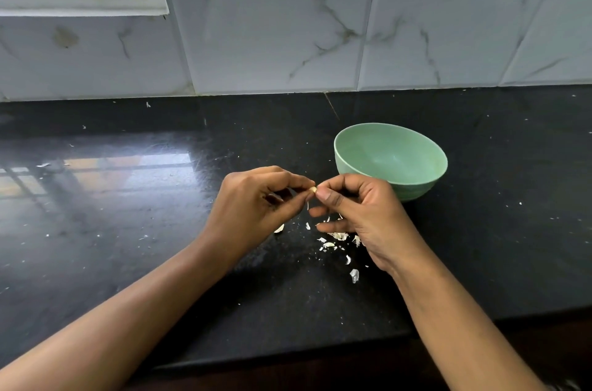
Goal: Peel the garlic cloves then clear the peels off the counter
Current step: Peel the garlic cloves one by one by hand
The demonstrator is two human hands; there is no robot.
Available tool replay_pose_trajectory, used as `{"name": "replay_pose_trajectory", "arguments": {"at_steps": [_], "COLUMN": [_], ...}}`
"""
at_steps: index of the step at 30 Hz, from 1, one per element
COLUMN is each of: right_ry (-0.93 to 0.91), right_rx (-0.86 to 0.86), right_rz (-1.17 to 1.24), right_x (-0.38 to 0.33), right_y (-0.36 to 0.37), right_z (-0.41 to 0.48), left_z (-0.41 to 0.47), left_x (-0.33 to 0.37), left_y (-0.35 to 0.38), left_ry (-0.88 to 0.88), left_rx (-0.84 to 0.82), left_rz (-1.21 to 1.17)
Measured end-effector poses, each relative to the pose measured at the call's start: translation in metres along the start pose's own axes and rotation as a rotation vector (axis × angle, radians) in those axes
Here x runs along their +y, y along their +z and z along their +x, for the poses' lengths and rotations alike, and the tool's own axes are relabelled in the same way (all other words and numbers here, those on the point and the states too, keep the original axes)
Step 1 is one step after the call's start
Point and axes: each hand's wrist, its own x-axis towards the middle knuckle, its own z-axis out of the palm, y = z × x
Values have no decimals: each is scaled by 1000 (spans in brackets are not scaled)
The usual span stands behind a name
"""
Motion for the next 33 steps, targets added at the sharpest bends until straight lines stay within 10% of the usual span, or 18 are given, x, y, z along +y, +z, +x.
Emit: {"name": "replay_pose_trajectory", "arguments": {"at_steps": [14, 33], "right_ry": [-81, -283], "right_rx": [80, 175], "right_rz": [-187, -581], "right_x": [5, 9], "right_y": [7, -5], "right_z": [0, -4], "left_z": [-1, 12], "left_x": [0, 2], "left_y": [2, 0], "left_ry": [24, -794], "left_rx": [-24, 38], "left_rz": [-37, -873]}}
